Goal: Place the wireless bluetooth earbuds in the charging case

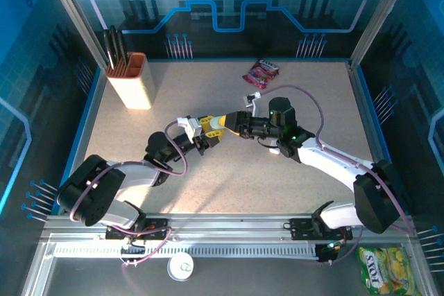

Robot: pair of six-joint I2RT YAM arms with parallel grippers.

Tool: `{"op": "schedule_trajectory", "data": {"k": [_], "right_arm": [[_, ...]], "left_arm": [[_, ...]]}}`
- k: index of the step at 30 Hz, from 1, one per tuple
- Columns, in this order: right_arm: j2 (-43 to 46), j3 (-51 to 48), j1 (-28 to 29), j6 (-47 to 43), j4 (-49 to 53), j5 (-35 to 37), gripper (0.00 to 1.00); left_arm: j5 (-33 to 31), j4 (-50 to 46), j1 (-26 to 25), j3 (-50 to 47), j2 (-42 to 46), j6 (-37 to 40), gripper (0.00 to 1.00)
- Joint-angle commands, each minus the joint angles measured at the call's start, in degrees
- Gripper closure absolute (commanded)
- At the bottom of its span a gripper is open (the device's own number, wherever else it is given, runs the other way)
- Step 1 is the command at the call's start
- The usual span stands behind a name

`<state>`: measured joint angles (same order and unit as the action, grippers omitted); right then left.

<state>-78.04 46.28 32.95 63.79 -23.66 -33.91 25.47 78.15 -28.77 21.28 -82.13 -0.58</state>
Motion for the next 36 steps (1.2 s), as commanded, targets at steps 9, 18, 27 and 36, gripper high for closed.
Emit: {"op": "schedule_trajectory", "data": {"k": [9,18,27,36], "right_arm": [[0.0,-0.3,-0.1,1.0,-0.9,-0.1,0.80],[2.1,-1.4,-2.8,-3.4,3.8,4.1,0.81],[3.5,-3.1,-5.1,-15.1,19.8,15.0,0.81],[-0.8,-8.0,-5.4,-16.1,20.1,18.3,0.80]], "left_arm": [[0.6,2.2,-0.5,-0.6,0.5,0.3,0.58],[-0.1,2.2,0.0,-3.2,0.8,2.1,0.17],[5.7,-3.4,3.9,-8.6,4.4,2.8,0.01],[16.6,-42.1,4.5,-1.5,14.2,12.8,0.01]]}}
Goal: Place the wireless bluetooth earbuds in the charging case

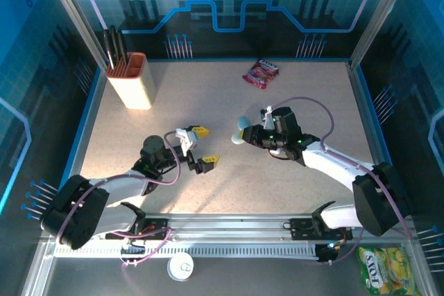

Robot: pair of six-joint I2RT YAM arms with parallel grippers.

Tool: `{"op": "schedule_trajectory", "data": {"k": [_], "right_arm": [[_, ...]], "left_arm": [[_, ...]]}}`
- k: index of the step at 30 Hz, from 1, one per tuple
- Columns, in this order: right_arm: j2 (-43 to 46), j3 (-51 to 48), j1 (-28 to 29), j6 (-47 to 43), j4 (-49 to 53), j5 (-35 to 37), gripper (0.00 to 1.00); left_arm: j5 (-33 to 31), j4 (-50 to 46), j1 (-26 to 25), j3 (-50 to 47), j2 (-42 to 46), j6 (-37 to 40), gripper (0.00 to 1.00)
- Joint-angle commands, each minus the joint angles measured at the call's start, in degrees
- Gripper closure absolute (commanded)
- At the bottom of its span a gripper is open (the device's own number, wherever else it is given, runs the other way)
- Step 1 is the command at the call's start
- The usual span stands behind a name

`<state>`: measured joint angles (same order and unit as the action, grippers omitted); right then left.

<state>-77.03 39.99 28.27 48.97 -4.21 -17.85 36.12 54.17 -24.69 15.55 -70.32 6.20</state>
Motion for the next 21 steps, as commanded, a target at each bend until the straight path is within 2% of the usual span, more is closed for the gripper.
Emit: {"op": "schedule_trajectory", "data": {"k": [1,8,13,17,21], "right_arm": [[-2.4,-2.5,-0.8,-0.8,-0.4,2.6,0.80],[-8.6,-5.2,-0.8,0.6,-4.3,3.4,0.79],[-12.6,-5.6,-0.8,0.6,-6.1,3.4,0.76],[-12.3,-5.3,-1.1,0.0,-5.3,3.7,0.63],[-8.8,-3.8,-1.3,-2.6,-0.7,6.1,0.43]], "left_arm": [[6.4,-22.1,0.4,5.4,2.8,7.5,0.01],[5.9,-33.9,0.4,9.4,4.1,12.8,0.01],[5.2,-35.0,0.3,10.0,4.6,13.4,0.01],[4.4,-35.9,0.3,10.3,5.4,13.8,0.01],[1.6,-33.6,0.9,9.2,7.0,12.6,0.01]]}}
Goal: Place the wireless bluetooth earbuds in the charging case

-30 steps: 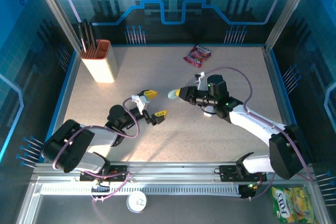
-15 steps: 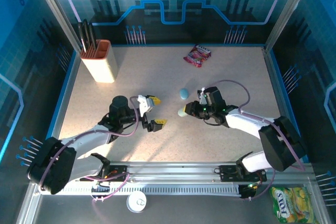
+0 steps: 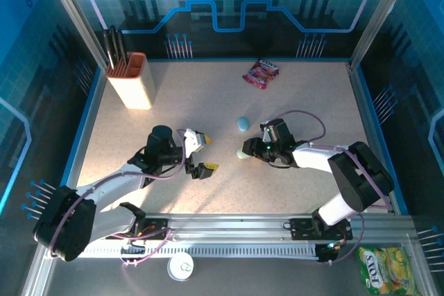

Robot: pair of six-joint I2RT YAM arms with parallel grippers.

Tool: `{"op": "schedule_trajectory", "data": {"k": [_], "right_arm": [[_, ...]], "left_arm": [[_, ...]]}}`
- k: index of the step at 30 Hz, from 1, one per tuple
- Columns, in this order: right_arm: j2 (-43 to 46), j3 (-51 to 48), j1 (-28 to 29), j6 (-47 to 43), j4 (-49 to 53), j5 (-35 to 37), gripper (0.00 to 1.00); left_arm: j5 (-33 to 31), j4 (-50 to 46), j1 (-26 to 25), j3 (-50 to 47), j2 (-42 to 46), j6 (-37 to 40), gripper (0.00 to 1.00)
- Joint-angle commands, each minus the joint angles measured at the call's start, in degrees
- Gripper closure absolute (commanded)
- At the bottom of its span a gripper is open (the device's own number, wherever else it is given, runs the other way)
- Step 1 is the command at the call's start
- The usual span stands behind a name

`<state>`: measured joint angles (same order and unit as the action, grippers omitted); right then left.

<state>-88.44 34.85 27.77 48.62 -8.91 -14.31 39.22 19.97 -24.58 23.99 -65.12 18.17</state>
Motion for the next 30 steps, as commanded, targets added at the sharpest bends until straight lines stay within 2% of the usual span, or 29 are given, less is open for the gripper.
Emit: {"op": "schedule_trajectory", "data": {"k": [1,5,10,14,20,24,26,30], "right_arm": [[3.5,2.0,-0.9,-3.1,5.4,3.3,0.41],[8.0,4.8,-1.2,-7.2,12.1,5.8,0.31],[13.7,7.5,-2.7,-14.6,18.3,12.2,0.13],[17.6,9.7,-6.6,-20.1,21.9,16.1,0.06],[22.6,9.7,-14.0,-30.3,21.9,26.6,0.00],[25.8,4.9,-19.5,-35.5,14.8,30.3,0.00],[26.1,0.0,-22.0,-39.3,6.2,31.2,0.00],[23.2,-8.2,-25.7,-43.2,-12.4,26.1,0.00]], "left_arm": [[-1.8,1.4,1.3,0.5,2.1,0.0,0.01],[-4.6,6.4,4.8,-1.8,4.1,-5.3,0.01],[-15.2,10.8,9.1,-5.5,8.3,-10.2,0.01],[-25.1,11.6,12.0,-7.9,10.9,-12.3,0.01],[-33.6,16.0,16.4,-10.1,8.7,-13.3,0.01],[-36.1,21.0,19.1,-11.1,4.1,-14.1,0.01],[-37.2,23.8,20.2,-11.3,0.9,-14.6,0.01],[-37.8,31.0,22.1,-11.2,-6.1,-16.7,0.01]]}}
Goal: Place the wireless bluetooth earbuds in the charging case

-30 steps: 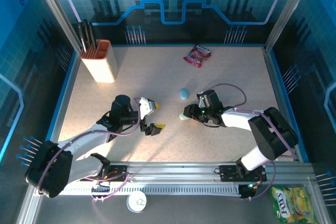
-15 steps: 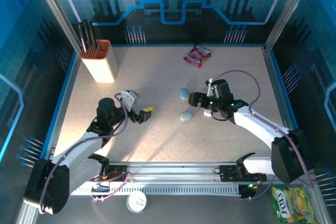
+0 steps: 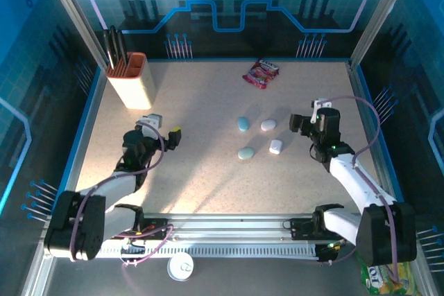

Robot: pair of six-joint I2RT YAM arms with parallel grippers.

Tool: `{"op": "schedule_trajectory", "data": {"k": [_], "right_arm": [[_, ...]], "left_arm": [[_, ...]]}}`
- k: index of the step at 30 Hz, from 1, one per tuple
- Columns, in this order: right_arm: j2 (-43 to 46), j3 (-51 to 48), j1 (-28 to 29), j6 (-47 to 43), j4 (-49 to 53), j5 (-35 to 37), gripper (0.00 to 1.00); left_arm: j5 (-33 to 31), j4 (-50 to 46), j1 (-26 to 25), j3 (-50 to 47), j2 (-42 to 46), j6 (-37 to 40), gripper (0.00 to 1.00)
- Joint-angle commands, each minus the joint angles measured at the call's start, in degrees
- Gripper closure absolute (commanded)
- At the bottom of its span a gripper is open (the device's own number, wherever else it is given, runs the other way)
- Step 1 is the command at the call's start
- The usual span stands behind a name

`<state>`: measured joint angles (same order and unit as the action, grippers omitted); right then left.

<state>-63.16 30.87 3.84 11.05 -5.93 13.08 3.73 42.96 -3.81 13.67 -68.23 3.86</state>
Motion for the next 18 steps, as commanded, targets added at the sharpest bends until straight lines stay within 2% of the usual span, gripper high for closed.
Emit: {"op": "schedule_trajectory", "data": {"k": [1,5,11,14,18], "right_arm": [[-3.7,-5.9,-2.1,-5.4,-19.9,-2.2,0.00],[-11.9,-8.8,-2.3,-5.5,-32.8,-5.6,0.00],[-18.5,-8.4,-2.5,-8.7,-39.7,-9.7,0.00],[-25.0,-10.5,-2.6,-9.3,-49.7,-11.9,0.00],[-25.0,-9.4,-2.9,-9.0,-47.7,-12.0,0.00]], "left_arm": [[-2.5,10.5,1.7,-0.9,-4.9,-2.8,0.01],[-3.0,11.9,3.5,0.9,-8.5,-3.6,0.01],[-2.3,16.1,6.0,2.5,-15.3,-5.3,0.01],[-2.2,16.1,6.3,4.4,-18.9,-5.7,0.01],[-3.1,14.1,6.3,6.1,-20.7,-6.0,0.01]]}}
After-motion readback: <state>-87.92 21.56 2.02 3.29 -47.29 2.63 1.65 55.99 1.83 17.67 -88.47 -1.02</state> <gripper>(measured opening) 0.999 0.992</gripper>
